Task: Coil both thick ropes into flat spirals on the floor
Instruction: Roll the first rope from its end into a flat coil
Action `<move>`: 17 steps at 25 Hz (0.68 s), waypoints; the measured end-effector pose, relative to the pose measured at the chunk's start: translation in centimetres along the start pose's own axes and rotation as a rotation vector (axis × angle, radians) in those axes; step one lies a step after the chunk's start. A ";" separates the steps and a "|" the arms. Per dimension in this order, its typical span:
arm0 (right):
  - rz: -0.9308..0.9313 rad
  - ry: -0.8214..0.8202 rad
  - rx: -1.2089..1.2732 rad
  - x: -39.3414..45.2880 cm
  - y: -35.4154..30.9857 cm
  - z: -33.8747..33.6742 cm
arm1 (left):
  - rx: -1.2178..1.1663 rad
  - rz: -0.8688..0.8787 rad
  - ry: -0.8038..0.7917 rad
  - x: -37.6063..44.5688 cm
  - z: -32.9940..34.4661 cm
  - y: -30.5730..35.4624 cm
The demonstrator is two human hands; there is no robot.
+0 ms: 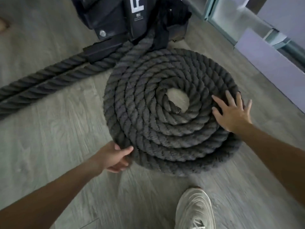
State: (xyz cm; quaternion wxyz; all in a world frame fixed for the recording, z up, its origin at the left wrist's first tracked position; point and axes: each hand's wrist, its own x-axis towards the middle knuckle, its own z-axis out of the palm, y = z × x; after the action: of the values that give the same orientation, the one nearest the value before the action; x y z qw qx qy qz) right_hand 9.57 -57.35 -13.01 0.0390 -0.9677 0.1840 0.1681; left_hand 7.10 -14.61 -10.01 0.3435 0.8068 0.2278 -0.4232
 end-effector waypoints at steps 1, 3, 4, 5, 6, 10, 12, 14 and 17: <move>0.082 0.023 0.085 -0.3 -0.7 -0.2 | 0.042 0.019 0.035 0.4 -0.4 0.6; 0.135 0.051 0.245 -3.2 -3.4 1.3 | -0.060 0.045 0.181 1.8 -2.0 1.6; 0.104 0.045 0.255 -5.5 -5.0 2.6 | -0.163 0.062 0.215 2.4 -2.7 2.1; 0.068 0.029 0.208 -8.0 -6.3 4.1 | -0.265 0.082 0.213 3.0 -2.8 2.6; 0.038 0.015 0.135 -9.9 -7.1 5.3 | -0.338 0.098 0.198 3.4 -2.5 3.0; 0.009 0.013 0.056 -10.1 -6.3 5.8 | -0.415 0.108 0.221 4.8 -0.3 3.6; -0.035 0.074 0.057 -8.6 -4.8 5.2 | -0.429 0.105 0.196 4.9 0.5 3.9; -0.080 0.105 0.051 -6.4 -2.1 4.4 | -0.392 0.116 0.129 3.9 1.7 5.0; -0.113 0.033 0.010 -1.2 3.0 2.1 | -0.262 0.209 -0.096 1.7 3.8 5.6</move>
State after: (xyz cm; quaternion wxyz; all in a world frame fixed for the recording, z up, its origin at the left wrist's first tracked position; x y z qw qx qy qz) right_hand 6.74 -59.39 -14.62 0.0501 -0.9789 0.1306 0.1488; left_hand 9.69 -21.05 -10.95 0.4983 0.7533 0.1790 -0.3901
